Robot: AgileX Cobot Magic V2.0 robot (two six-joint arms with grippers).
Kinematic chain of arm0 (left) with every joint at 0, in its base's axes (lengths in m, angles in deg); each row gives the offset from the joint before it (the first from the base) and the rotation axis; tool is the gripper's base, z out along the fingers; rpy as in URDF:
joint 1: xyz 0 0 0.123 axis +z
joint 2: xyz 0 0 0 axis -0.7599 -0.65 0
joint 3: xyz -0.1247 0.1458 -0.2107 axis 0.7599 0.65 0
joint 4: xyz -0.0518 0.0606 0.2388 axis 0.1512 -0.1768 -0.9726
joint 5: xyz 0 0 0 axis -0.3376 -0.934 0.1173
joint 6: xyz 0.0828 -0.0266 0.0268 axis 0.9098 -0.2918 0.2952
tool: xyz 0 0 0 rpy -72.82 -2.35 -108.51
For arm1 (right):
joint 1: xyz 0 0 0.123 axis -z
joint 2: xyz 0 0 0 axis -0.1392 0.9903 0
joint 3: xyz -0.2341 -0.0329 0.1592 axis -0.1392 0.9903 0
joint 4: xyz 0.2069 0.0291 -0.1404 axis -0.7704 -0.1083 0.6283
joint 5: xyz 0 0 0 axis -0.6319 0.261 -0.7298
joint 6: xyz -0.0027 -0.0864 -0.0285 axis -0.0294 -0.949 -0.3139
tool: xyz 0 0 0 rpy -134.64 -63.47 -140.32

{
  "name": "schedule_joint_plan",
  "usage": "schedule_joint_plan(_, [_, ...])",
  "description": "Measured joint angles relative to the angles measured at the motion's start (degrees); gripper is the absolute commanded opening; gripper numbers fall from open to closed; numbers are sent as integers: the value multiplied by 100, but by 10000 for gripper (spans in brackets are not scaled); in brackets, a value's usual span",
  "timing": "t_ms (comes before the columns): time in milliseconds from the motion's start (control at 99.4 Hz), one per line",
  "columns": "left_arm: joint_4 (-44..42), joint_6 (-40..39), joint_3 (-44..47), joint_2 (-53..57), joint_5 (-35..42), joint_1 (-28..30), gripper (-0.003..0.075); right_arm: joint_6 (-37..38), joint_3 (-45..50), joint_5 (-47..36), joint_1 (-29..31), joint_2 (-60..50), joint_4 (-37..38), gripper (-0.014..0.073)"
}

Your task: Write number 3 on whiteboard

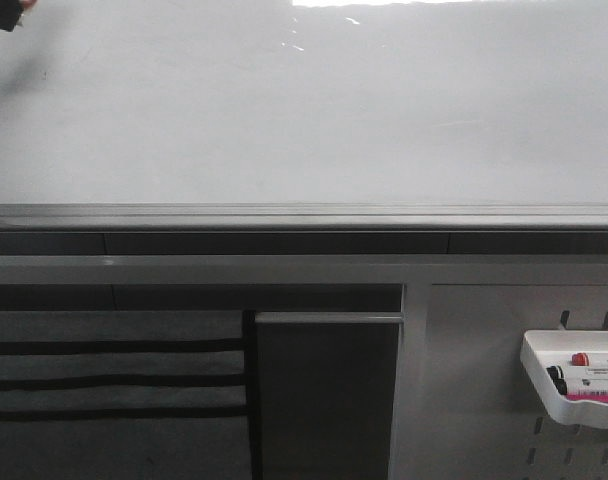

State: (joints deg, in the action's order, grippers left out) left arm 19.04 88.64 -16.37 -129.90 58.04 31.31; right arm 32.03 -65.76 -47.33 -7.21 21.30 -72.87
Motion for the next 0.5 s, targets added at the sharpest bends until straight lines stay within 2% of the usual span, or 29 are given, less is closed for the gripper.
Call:
schedule_joint_plan(111, [237,596,-12,168,-878,-558,-20,-659,-402,538,0,523,-491,365])
schedule_joint_plan(221, [826,1322,-113,191,-1847,-950,-20,-1724,-797,1208,0,1151,-1267,365])
schedule_joint_plan(342, [1816,2600,-263,191,-2919,-1160,-20,-3035,-1217,1972,-11,1775,-2315,365])
schedule_joint_plan(423, [2442,3408,-304,191,-3177,-1187,-20,-4032,-1465,2330,-74,2112,-2943,365])
schedule_joint_plan(503, [2839,3987,-309,191,-3262,-1197,-20,-4755,-1655,2488,-245,2324,-3211,365])
